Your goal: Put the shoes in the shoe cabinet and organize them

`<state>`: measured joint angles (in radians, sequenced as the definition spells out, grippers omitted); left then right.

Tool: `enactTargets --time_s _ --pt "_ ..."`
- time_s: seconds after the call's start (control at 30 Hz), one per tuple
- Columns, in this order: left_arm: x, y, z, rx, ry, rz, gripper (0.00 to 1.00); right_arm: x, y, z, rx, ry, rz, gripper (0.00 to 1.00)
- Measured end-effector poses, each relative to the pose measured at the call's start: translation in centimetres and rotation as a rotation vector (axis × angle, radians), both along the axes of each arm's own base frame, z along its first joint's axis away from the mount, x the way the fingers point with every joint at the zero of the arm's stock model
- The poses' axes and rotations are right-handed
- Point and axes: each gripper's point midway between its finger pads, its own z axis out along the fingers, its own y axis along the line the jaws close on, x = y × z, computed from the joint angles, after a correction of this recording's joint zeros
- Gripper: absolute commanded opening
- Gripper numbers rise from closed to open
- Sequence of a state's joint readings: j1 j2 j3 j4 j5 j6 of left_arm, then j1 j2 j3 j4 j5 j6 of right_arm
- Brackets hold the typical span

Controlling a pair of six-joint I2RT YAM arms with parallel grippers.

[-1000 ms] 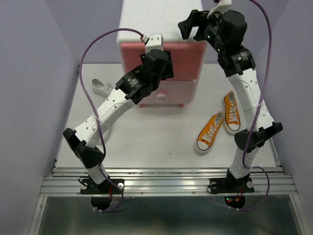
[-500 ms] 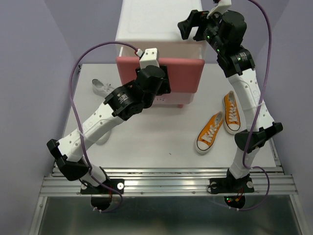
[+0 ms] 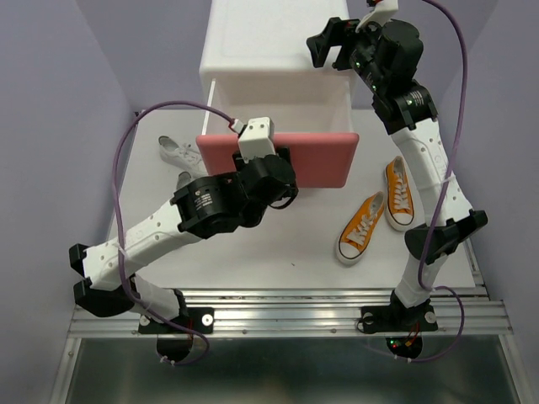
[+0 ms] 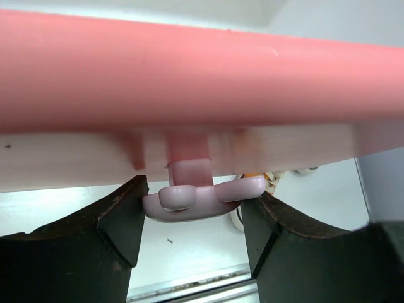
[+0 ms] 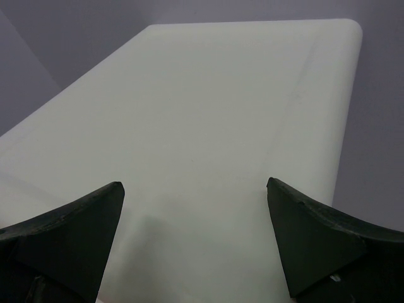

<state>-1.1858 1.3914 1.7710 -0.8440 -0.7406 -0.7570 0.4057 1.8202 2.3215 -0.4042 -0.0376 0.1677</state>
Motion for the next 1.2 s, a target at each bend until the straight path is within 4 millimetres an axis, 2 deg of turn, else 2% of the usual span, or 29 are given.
enactTargets --time_s 0.17,0.23,0.43,0.6,1.0,1.03,1.07,1.13,1.17,1.2 --pt "-3.2 -1.0 -0.7 -0.017 0.027 -0.027 0.00 0.0 0.0 0.0 -0.002 -0.011 -0.005 1.00" --pt "-5.2 -1.5 -1.3 -0.018 0.057 -0.058 0.00 0.0 -0.1 -0.1 0.002 -0.017 -0.009 1.00" --pt "-8.5 -1.5 -2.7 -0.042 0.081 -0.069 0.00 -0.3 -0.4 0.0 0.011 -0.034 -0.015 1.00" --pt "-10.0 -1.0 -3.5 -0.032 0.093 -0.086 0.00 -0.2 -0.4 0.1 0.014 -0.053 -0.021 1.00" --pt "-10.8 0.5 -3.5 -0.069 0.124 -0.098 0.00 -0.3 -0.5 0.1 0.016 -0.065 -0.021 1.00" --pt "-10.8 0.5 -3.5 -0.065 0.122 -0.101 0.16 -0.3 -0.5 0.1 0.017 -0.065 -0.021 1.00" --pt "-10.8 0.5 -3.5 -0.063 0.121 -0.103 0.24 -0.3 -0.5 0.1 0.016 -0.065 -0.021 1.00" --pt "-10.8 0.5 -3.5 -0.059 0.119 -0.107 0.32 -0.3 -0.5 0.1 0.016 -0.065 -0.021 1.00" --pt "-10.8 0.5 -3.4 -0.058 0.117 -0.109 0.46 -0.3 -0.5 0.1 0.016 -0.065 -0.021 1.00" --pt "-10.8 0.5 -3.4 -0.057 0.117 -0.111 0.49 -0.3 -0.5 0.1 0.017 -0.065 -0.022 1.00"
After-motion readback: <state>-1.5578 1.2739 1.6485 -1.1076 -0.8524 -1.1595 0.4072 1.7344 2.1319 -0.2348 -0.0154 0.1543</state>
